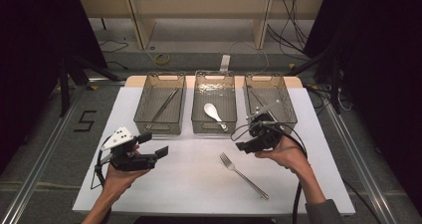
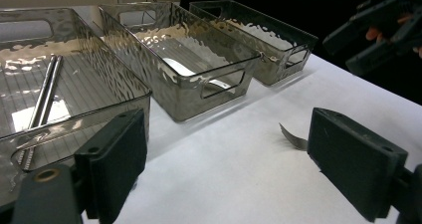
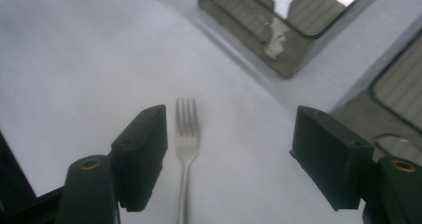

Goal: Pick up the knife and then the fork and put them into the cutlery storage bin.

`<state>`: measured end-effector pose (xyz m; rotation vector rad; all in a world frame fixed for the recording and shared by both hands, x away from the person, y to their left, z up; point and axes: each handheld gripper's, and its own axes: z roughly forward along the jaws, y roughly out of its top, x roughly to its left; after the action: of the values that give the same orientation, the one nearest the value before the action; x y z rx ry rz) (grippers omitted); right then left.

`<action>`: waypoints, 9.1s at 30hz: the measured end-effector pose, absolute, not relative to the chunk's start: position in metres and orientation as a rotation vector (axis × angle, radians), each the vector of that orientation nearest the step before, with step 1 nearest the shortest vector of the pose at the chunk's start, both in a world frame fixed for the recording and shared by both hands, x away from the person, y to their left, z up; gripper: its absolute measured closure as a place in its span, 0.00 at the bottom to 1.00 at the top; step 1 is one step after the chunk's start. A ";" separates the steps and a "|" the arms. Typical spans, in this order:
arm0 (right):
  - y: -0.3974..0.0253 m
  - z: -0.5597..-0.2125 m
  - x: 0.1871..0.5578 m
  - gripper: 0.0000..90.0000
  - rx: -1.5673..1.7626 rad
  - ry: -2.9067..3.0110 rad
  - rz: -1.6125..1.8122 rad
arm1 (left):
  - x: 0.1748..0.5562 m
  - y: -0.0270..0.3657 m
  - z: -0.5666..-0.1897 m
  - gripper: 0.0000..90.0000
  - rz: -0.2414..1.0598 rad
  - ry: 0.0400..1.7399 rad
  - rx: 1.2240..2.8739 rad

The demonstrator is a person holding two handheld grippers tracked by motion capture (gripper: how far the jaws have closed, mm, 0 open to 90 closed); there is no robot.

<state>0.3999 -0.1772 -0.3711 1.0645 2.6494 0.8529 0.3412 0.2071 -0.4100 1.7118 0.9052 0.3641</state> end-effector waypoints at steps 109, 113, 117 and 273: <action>-0.192 -0.413 0.386 0.95 0.945 2.766 0.595 | 0.340 0.208 -0.410 0.17 0.377 0.898 1.717; -0.201 -0.408 0.390 0.95 0.970 2.718 0.621 | 0.340 0.208 -0.410 0.17 0.376 0.900 1.715; -0.210 -0.404 0.394 0.95 0.999 2.684 0.658 | 0.341 0.208 -0.410 0.17 0.377 0.899 1.717; -0.218 -0.366 0.436 0.37 1.221 2.227 1.192 | 0.341 0.209 -0.411 0.17 0.340 0.902 1.696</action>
<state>0.4360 -0.2178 -0.3655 1.2208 2.2274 1.1921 0.3406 0.2088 -0.4107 1.6958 0.9021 0.3399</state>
